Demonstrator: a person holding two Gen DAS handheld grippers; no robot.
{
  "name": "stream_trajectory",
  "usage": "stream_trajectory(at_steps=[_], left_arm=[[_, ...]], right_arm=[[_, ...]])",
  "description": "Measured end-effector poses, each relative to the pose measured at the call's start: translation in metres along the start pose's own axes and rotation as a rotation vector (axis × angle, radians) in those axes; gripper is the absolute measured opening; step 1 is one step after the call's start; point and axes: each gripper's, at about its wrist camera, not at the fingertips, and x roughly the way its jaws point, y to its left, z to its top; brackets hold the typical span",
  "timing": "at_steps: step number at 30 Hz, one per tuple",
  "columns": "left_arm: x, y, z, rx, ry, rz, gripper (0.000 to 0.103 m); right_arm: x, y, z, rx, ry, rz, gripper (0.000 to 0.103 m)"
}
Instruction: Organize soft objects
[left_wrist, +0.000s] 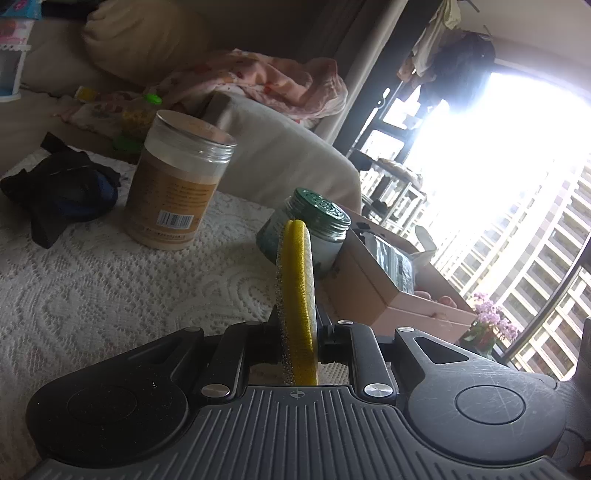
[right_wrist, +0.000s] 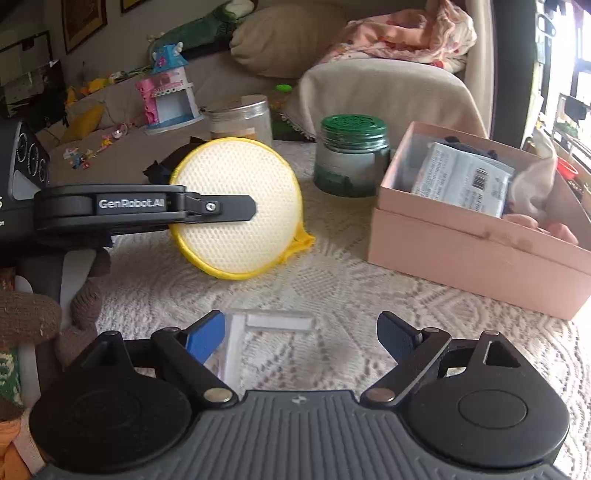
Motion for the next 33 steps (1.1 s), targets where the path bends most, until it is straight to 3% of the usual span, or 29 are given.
stream_trajectory(at_steps=[4,6,8,15,16,18,25,30,32,33], left_arm=[[0.0,0.0,0.0,0.0,0.0,-0.001,0.019],[0.0,0.0,0.0,0.0,0.0,-0.003,0.019],[0.0,0.0,0.0,0.0,0.0,-0.002,0.019],[0.0,-0.002,-0.001,0.014,-0.003,0.009,0.019],[-0.001,-0.004,-0.001,0.023,-0.004,0.013,0.019],[-0.002,-0.01,0.0,0.044,0.001,0.011,0.018],[-0.024,-0.042,-0.004,0.12,0.055,-0.036,0.018],[-0.046,-0.068,-0.013,0.174,0.115,-0.033,0.018],[-0.053,-0.074,-0.018,0.191,0.14,-0.031,0.018],[-0.055,-0.076,-0.021,0.193,0.151,-0.032,0.018]], right_arm=[[0.014,0.028,-0.002,-0.151,0.015,-0.019,0.08],[0.014,0.031,-0.003,-0.159,0.006,-0.019,0.076],[0.012,0.029,-0.003,-0.141,0.01,0.004,0.061],[-0.008,0.023,-0.006,-0.144,-0.013,0.001,0.058],[-0.013,0.021,-0.005,-0.14,-0.023,-0.002,0.054],[-0.023,0.015,-0.002,-0.131,-0.026,0.002,0.02],[-0.063,-0.012,-0.005,-0.1,-0.104,-0.076,0.02],[-0.071,-0.028,-0.018,-0.089,-0.104,-0.071,0.02],[-0.066,-0.03,-0.022,-0.087,-0.079,-0.056,0.026],[-0.061,-0.029,-0.024,-0.095,-0.071,-0.052,0.038]])
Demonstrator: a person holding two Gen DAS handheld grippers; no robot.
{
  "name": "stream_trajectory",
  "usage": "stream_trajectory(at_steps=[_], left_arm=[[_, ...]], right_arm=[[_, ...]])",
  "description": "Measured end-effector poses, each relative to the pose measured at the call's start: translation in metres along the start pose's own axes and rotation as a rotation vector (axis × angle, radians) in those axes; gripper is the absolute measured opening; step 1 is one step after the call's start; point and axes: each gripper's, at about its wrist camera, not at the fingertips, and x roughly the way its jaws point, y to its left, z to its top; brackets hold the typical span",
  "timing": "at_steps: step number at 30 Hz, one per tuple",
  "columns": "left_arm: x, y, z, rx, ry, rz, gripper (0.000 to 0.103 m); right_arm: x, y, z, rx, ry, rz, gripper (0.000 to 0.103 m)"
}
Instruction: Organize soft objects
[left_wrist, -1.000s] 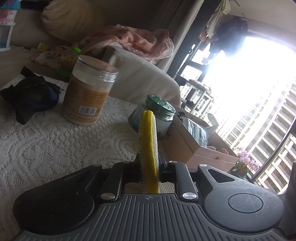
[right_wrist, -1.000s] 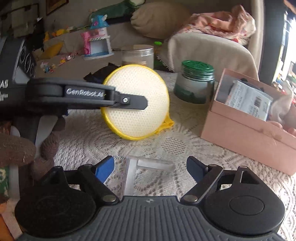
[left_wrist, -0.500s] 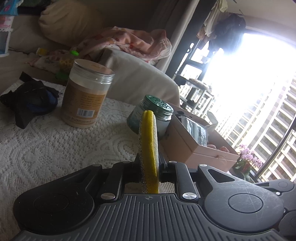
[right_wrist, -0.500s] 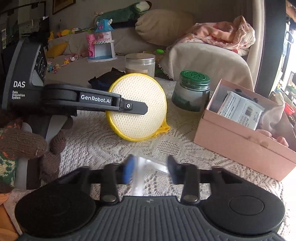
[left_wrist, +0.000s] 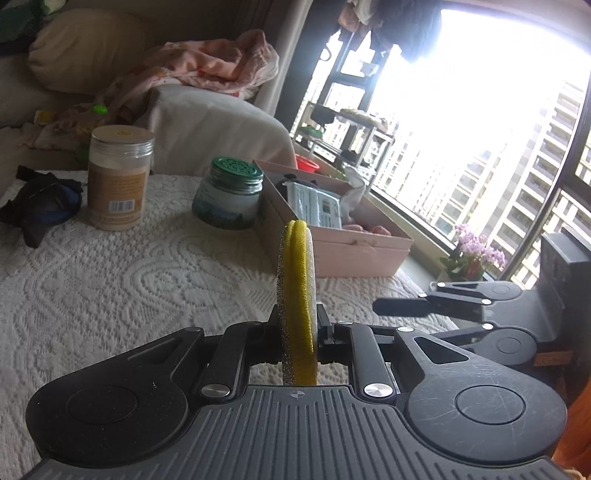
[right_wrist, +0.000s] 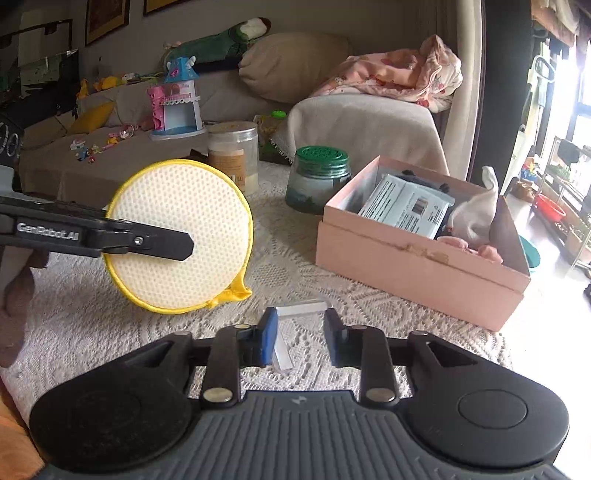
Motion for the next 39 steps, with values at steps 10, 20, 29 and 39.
stream_trajectory(at_steps=[10,20,29,39], left_arm=[[-0.017,0.024,-0.017,-0.097,0.024,0.029,0.018],[-0.018,0.032,-0.017,-0.134,0.009,0.022,0.018],[-0.025,0.027,-0.014,-0.121,-0.01,0.027,0.018],[-0.024,0.027,-0.016,-0.124,-0.002,0.025,0.018]], right_arm=[[0.063,0.001,0.01,-0.014,0.065,0.068,0.064],[0.06,0.008,0.011,-0.059,0.055,0.093,0.028],[0.032,0.008,0.013,-0.079,0.007,0.084,0.012],[0.046,0.004,0.012,-0.162,0.005,0.081,0.06]])
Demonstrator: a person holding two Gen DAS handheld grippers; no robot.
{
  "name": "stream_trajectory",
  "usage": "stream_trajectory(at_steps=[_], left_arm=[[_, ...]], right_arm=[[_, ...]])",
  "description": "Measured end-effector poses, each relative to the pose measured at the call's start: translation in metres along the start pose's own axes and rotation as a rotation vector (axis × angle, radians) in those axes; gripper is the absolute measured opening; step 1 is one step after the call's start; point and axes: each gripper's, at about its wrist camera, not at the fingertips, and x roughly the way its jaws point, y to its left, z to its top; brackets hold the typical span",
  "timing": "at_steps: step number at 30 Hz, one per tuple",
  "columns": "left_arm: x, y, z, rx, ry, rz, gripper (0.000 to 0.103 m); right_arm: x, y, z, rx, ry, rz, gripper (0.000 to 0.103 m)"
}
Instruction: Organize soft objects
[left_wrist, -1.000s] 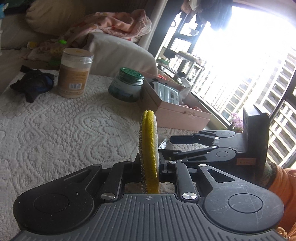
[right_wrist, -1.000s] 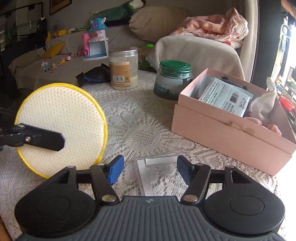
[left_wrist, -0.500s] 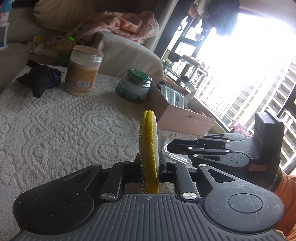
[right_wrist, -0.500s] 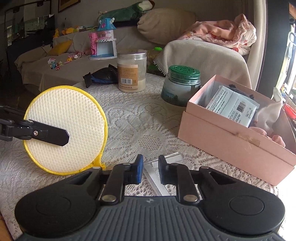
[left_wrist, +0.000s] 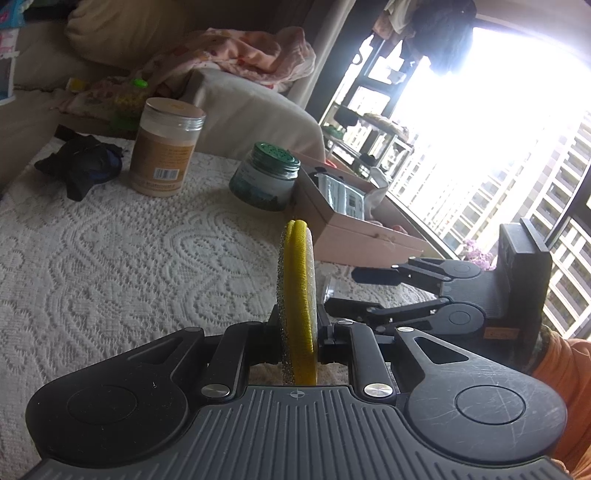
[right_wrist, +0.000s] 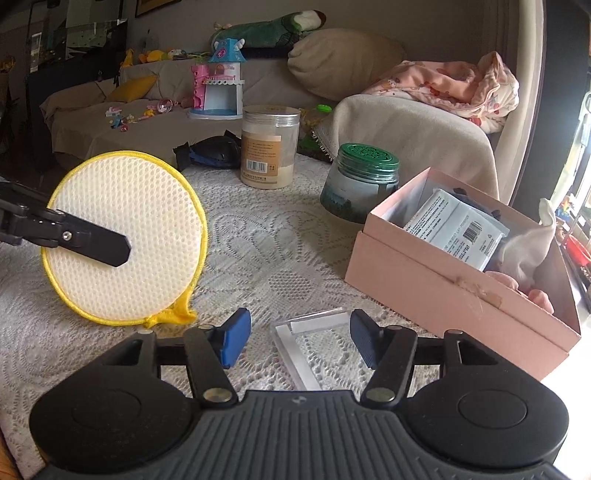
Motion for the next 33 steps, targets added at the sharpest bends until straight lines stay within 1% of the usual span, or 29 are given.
stream_trajectory(at_steps=[4,6,7,8,9,10,15,19,20,21,22,25,27,30,32,33], left_arm=[[0.003,0.001,0.0,-0.005,0.007,0.001,0.018],[0.004,0.002,0.0,-0.008,0.01,0.002,0.018],[0.004,0.002,0.0,-0.009,0.01,0.002,0.018],[0.004,0.002,0.0,-0.01,0.01,0.001,0.018],[0.004,0.002,0.0,-0.01,0.011,0.0,0.018],[0.005,0.001,0.0,-0.01,0.011,0.0,0.018],[0.006,0.001,-0.001,-0.006,0.017,0.002,0.018],[0.005,-0.004,0.0,0.004,0.018,-0.001,0.018],[0.005,-0.006,0.0,0.007,0.019,-0.007,0.018],[0.005,-0.009,0.0,0.013,0.022,-0.013,0.018],[0.006,-0.012,0.001,0.02,0.025,-0.018,0.018],[0.01,-0.025,0.0,0.054,0.036,-0.039,0.018],[0.012,-0.033,0.0,0.073,0.043,-0.052,0.018],[0.015,-0.04,0.0,0.092,0.047,-0.054,0.018],[0.014,-0.04,0.002,0.092,0.039,-0.04,0.018],[0.013,-0.038,0.003,0.087,0.033,-0.03,0.018]], right_arm=[[0.024,-0.013,0.004,-0.01,0.035,0.048,0.061],[0.03,-0.02,0.004,0.006,0.028,0.071,0.066],[0.033,-0.023,0.004,0.019,0.034,0.086,0.066],[0.034,-0.026,0.004,0.044,0.04,0.1,0.066],[0.034,-0.028,0.004,0.066,0.044,0.107,0.064],[0.032,-0.027,0.003,0.067,0.039,0.105,0.06],[0.014,-0.014,0.0,0.043,0.005,0.11,0.059],[-0.011,-0.014,0.003,0.081,-0.037,0.119,0.058],[-0.019,-0.015,0.003,0.088,-0.049,0.121,0.051],[-0.026,-0.015,0.003,0.094,-0.053,0.129,0.033],[-0.035,-0.016,0.003,0.105,-0.055,0.132,0.033],[-0.059,-0.019,0.0,0.107,-0.084,0.079,0.033],[-0.07,-0.021,-0.004,0.104,-0.095,0.058,0.033],[-0.078,-0.018,-0.012,0.053,-0.079,0.009,0.033],[-0.077,-0.014,-0.018,0.051,-0.051,-0.003,0.039],[-0.074,-0.009,-0.022,0.061,-0.039,-0.013,0.048]])
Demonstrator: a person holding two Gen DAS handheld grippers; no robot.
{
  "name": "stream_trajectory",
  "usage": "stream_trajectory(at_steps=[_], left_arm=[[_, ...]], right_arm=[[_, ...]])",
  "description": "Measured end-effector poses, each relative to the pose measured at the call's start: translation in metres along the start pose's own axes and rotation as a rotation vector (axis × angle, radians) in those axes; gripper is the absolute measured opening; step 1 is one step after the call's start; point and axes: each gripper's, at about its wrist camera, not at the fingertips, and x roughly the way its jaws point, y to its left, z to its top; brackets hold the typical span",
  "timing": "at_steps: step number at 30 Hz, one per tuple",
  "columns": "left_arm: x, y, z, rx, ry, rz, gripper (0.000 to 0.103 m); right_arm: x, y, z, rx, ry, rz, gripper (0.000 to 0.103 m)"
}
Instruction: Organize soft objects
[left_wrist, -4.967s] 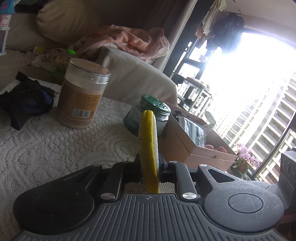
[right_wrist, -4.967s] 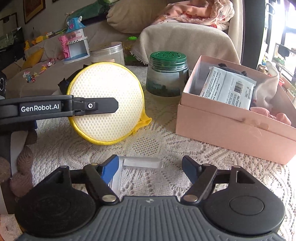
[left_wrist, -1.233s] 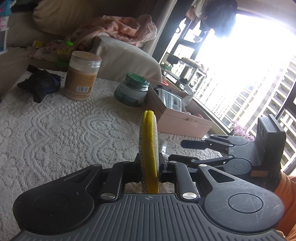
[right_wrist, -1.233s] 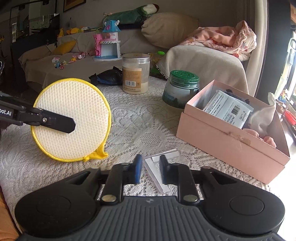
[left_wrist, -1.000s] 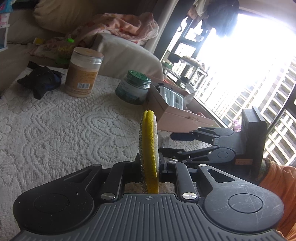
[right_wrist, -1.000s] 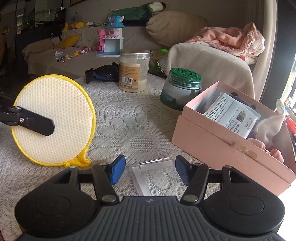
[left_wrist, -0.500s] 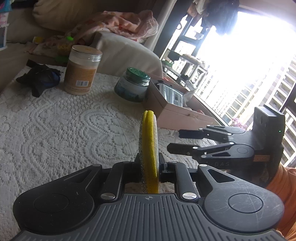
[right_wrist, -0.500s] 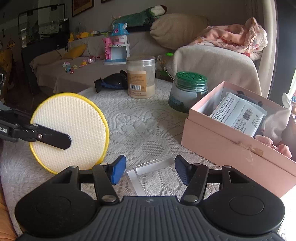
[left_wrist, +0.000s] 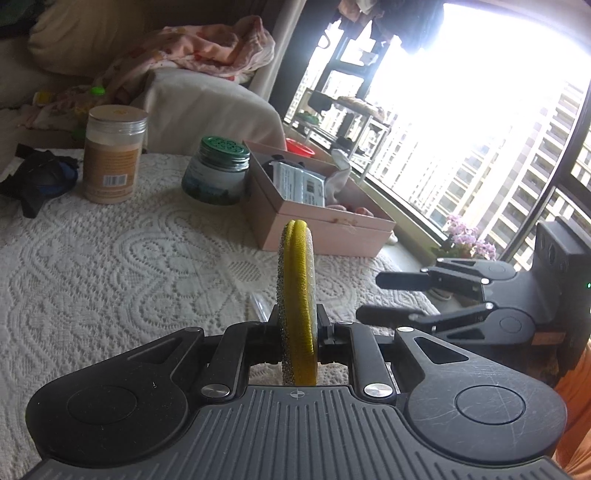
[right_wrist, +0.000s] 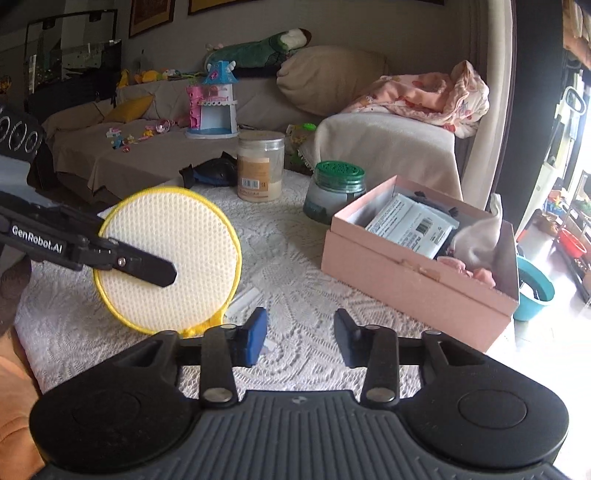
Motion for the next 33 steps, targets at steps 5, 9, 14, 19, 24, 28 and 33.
stream_trajectory(at_steps=[5,9,14,19,24,28,33], left_arm=[[-0.014,0.016,0.006,-0.028,-0.05,0.104,0.018],[-0.02,0.033,0.009,-0.075,-0.077,0.167,0.018],[-0.017,0.04,0.005,-0.101,-0.07,0.155,0.018],[-0.01,0.041,0.001,-0.106,-0.054,0.122,0.018],[-0.012,0.046,-0.002,-0.119,-0.054,0.124,0.018],[-0.016,0.047,-0.001,-0.119,-0.056,0.133,0.018],[-0.017,0.043,0.001,-0.117,-0.034,0.104,0.018]], right_arm=[[0.028,0.013,-0.009,0.177,0.051,-0.018,0.062],[0.051,0.024,-0.009,0.34,0.104,-0.023,0.062],[0.064,0.051,-0.004,0.315,0.107,-0.122,0.068],[0.07,0.07,-0.005,0.236,0.093,-0.186,0.068],[0.067,0.061,-0.004,0.223,0.094,-0.152,0.061],[0.058,0.051,-0.005,0.222,0.089,-0.146,0.061],[0.03,0.033,-0.005,0.203,0.042,-0.157,0.061]])
